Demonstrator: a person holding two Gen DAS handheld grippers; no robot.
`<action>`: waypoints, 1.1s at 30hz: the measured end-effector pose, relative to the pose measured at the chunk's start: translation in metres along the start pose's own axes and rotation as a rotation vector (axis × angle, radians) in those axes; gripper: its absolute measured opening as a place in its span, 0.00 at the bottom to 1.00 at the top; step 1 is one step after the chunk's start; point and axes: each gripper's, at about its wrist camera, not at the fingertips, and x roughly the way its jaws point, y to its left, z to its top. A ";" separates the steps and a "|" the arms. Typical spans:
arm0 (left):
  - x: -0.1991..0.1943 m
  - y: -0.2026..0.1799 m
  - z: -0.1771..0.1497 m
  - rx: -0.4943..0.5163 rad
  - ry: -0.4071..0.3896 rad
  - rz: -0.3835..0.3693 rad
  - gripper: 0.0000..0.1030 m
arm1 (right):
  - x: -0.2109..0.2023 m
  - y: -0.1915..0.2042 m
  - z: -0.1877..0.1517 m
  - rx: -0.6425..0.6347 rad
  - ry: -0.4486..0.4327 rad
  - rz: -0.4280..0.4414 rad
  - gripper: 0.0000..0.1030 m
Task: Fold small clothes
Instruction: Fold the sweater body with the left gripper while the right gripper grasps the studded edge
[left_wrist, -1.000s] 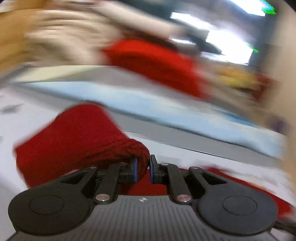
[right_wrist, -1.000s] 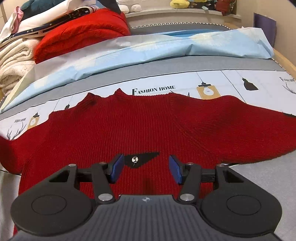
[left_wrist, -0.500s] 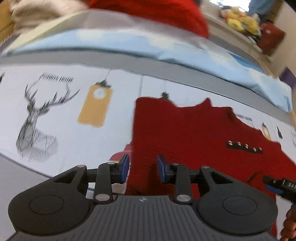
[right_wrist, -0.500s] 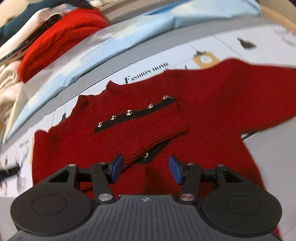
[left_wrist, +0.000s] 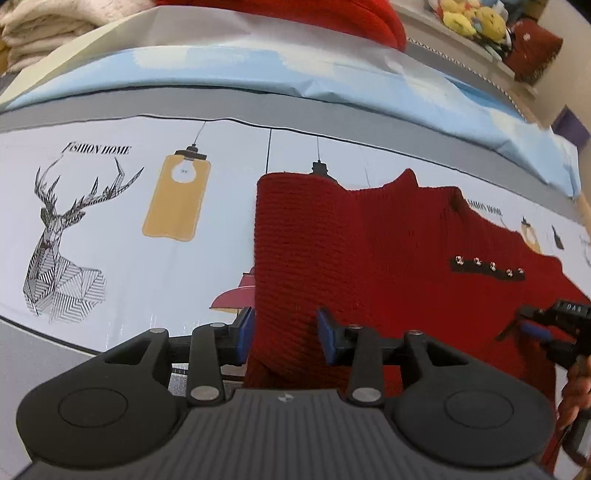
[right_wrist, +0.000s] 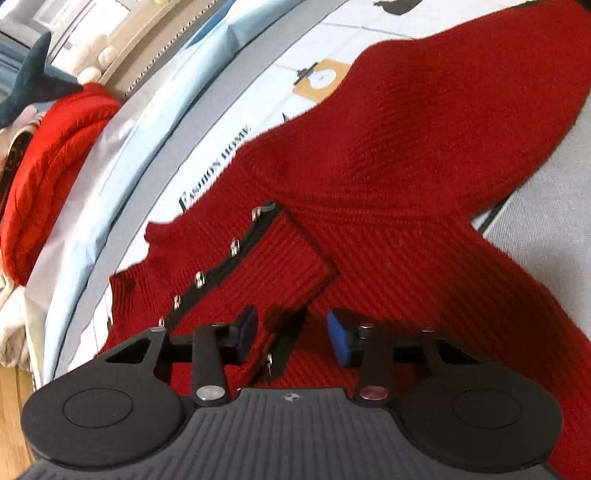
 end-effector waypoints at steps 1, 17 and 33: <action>0.001 -0.001 0.000 0.006 -0.003 0.003 0.43 | 0.001 0.000 0.002 0.000 -0.006 0.001 0.27; 0.006 -0.009 0.002 0.027 0.005 0.001 0.44 | -0.059 0.041 0.017 -0.218 -0.313 0.080 0.00; 0.008 -0.006 0.002 0.021 0.018 -0.005 0.44 | 0.008 -0.018 0.019 0.118 0.006 0.045 0.27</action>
